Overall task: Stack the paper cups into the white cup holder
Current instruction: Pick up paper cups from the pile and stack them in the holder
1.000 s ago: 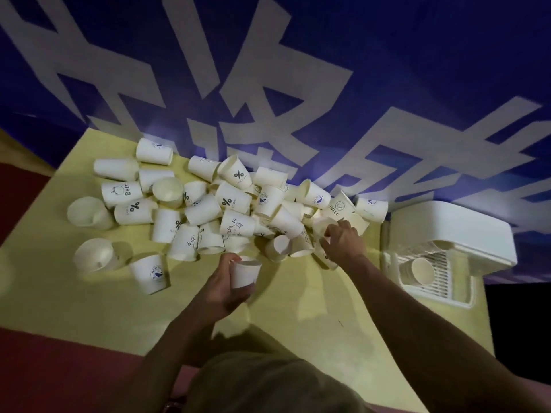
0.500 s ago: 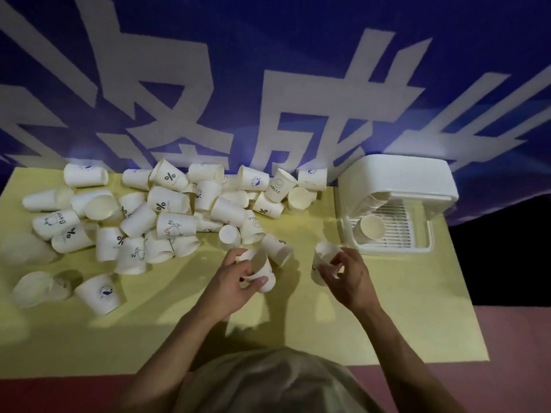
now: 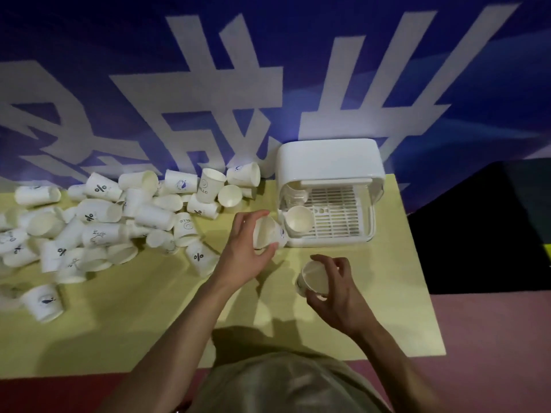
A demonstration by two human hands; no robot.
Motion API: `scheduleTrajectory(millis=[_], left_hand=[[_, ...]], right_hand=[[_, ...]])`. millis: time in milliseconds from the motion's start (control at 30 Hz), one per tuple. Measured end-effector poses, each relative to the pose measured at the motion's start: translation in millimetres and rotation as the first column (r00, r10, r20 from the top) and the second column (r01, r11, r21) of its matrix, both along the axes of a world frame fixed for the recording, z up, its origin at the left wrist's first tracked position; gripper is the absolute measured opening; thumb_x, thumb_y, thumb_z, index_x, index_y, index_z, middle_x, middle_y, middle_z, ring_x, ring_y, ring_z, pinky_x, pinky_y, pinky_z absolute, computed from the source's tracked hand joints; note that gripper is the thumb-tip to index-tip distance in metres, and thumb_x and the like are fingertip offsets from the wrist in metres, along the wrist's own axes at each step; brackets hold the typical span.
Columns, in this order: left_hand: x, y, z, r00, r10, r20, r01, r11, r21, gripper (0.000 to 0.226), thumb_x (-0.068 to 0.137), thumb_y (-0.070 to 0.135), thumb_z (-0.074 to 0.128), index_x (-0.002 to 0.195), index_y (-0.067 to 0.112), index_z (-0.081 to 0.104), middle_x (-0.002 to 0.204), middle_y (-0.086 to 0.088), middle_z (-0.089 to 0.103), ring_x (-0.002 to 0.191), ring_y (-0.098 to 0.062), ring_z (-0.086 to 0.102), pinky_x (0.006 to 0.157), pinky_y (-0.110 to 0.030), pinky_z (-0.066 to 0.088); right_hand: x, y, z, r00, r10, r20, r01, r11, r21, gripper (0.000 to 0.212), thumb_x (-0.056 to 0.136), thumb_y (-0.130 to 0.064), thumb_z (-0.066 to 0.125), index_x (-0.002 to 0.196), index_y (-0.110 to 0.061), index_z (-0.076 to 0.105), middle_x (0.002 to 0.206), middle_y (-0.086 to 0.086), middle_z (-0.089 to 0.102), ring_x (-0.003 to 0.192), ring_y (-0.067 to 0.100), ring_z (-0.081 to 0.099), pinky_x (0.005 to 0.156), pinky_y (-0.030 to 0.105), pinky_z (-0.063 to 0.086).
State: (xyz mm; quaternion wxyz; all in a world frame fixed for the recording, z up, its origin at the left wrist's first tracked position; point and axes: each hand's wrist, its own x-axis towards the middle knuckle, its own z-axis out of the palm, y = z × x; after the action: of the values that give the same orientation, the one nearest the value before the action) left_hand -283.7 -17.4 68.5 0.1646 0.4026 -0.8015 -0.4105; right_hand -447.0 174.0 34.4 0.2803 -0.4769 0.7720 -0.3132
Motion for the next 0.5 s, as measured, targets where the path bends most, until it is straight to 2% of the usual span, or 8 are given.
scheduleTrajectory(millis=[133, 367, 500], left_hand=[[-46.5, 4.9, -3.7, 0.999, 0.042, 0.022, -0.041, 0.998, -0.039, 0.063, 0.083, 0.021, 0.078, 0.136, 0.029, 0.045, 0.129, 0.008, 0.037, 0.121, -0.016, 0.049, 0.102, -0.036, 0.048], [-88.4, 3.8, -22.1, 0.997, 0.055, 0.058, -0.050, 0.996, -0.076, 0.063, 0.084, 0.014, 0.077, 0.135, 0.029, 0.044, 0.127, 0.012, 0.034, 0.124, -0.020, 0.048, 0.105, -0.034, 0.046], [-98.7, 4.0, -43.4, 0.992, 0.043, 0.116, -0.035, 0.997, -0.071, 0.063, 0.084, 0.026, 0.080, 0.137, 0.030, 0.046, 0.131, 0.007, 0.035, 0.127, -0.020, 0.045, 0.105, -0.033, 0.043]], right_hand=[[-38.1, 12.8, 2.9, 0.998, 0.067, -0.010, -0.067, 0.998, -0.007, 0.067, 0.080, -0.035, 0.072, 0.141, -0.027, 0.043, 0.129, -0.004, 0.038, 0.101, 0.013, 0.053, 0.086, 0.025, 0.052], [-88.4, 21.5, 5.7, 1.000, 0.000, -0.017, -0.002, 0.998, -0.067, 0.067, 0.082, -0.027, 0.078, 0.140, -0.022, 0.044, 0.127, -0.008, 0.042, 0.104, 0.007, 0.051, 0.088, 0.016, 0.046], [-99.9, 30.0, -1.3, 0.999, -0.048, -0.010, 0.048, 0.996, -0.071, 0.068, 0.084, -0.026, 0.078, 0.142, -0.019, 0.043, 0.127, -0.009, 0.042, 0.104, 0.007, 0.052, 0.087, 0.017, 0.048]])
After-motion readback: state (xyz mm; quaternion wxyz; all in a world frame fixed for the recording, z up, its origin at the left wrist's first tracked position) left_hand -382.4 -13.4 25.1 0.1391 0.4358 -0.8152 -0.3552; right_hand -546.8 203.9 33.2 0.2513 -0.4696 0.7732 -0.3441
